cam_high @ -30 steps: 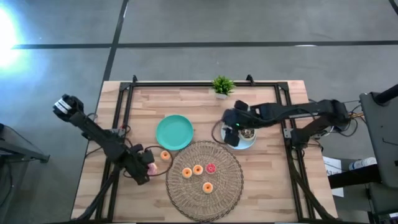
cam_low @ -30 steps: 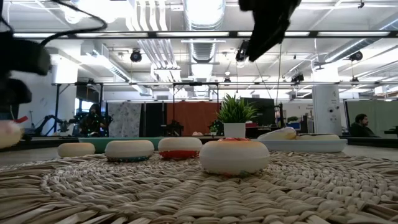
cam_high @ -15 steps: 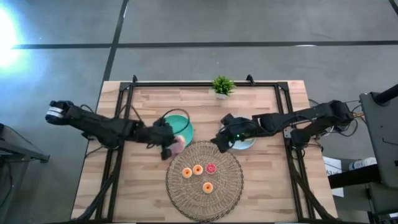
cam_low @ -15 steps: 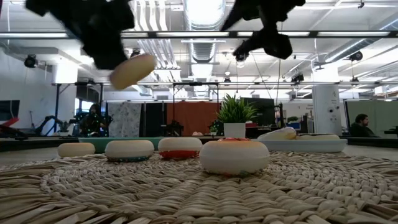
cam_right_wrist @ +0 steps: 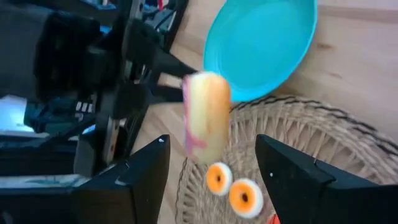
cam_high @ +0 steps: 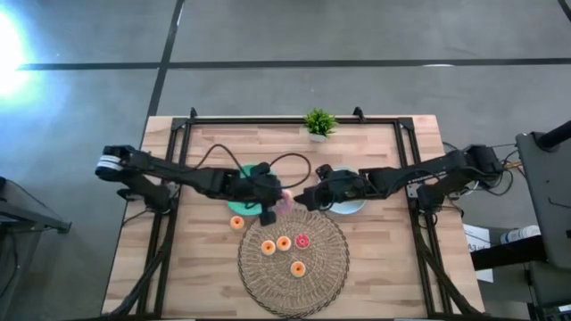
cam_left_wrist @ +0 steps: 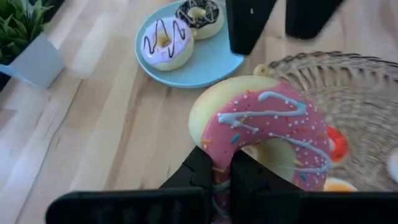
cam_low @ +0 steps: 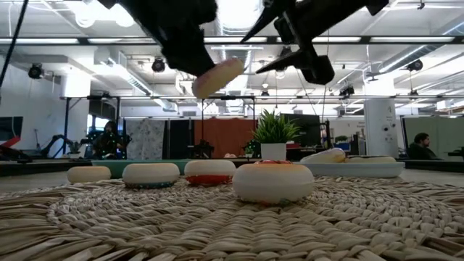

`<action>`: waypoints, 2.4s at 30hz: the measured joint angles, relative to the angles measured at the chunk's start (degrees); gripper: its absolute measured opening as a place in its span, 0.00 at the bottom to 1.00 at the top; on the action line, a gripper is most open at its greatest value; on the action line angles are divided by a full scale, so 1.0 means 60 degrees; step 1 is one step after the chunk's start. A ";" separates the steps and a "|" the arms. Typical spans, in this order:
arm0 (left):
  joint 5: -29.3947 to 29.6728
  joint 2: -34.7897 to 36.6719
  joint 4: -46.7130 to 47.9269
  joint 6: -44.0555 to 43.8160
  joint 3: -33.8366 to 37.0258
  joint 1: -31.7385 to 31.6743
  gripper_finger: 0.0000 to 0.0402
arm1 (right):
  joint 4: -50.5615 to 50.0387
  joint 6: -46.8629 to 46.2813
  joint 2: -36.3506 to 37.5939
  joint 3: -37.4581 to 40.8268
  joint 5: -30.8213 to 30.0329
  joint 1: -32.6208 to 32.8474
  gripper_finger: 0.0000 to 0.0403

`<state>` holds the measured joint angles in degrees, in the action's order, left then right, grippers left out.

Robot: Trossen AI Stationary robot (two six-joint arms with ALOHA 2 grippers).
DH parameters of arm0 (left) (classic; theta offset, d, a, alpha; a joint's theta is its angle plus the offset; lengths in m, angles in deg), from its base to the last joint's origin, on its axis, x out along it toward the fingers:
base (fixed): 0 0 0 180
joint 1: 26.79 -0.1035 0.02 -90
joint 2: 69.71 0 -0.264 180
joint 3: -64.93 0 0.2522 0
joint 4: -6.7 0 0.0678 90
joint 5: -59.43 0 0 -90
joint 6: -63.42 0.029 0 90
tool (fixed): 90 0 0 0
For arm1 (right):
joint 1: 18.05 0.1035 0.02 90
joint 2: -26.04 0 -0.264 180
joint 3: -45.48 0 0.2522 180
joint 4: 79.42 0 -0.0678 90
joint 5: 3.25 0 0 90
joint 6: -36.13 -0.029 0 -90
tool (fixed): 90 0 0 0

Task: Pick & Place donuts
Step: Put the big pink doughnut on the light blue plate

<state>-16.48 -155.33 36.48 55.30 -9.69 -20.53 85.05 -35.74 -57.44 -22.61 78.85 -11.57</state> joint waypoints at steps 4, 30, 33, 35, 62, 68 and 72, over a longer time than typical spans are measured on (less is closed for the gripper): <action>-0.0229 -0.0453 -0.0051 -0.0009 -0.0362 -0.0070 0.00 | -0.0402 0.0142 -0.0055 -0.0199 0.0006 0.0012 0.57; -0.0645 -0.0732 -0.0580 0.0474 -0.0959 -0.0168 0.26 | -0.1648 0.0982 -0.0150 -0.0223 0.0278 0.0018 0.16; -0.0645 -0.0725 -0.0221 0.0272 -0.0959 -0.0168 0.34 | -0.2276 0.0849 -0.0060 -0.0220 -0.0153 0.0015 0.07; -0.0621 -0.0725 0.0243 0.0138 -0.0948 -0.0168 0.37 | -0.2979 0.0567 0.0099 -0.0220 -0.0475 -0.0003 0.05; -0.0616 -0.0712 0.1445 -0.1263 -0.0912 -0.0142 0.41 | -0.4073 -0.0130 0.1832 0.2670 0.0433 -0.0998 0.07; -0.0615 -0.0711 0.1576 -0.1472 -0.0905 -0.0133 0.41 | -0.4401 0.0491 0.1832 0.2683 0.0323 -0.1002 0.10; -0.0616 -0.0711 0.1576 -0.1592 -0.0905 -0.0135 0.41 | -0.5086 0.0758 0.1832 0.2570 0.0301 -0.1002 0.22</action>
<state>-20.18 -159.59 45.93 45.74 -15.12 -21.34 54.53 -31.19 -46.45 -7.19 80.66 -17.58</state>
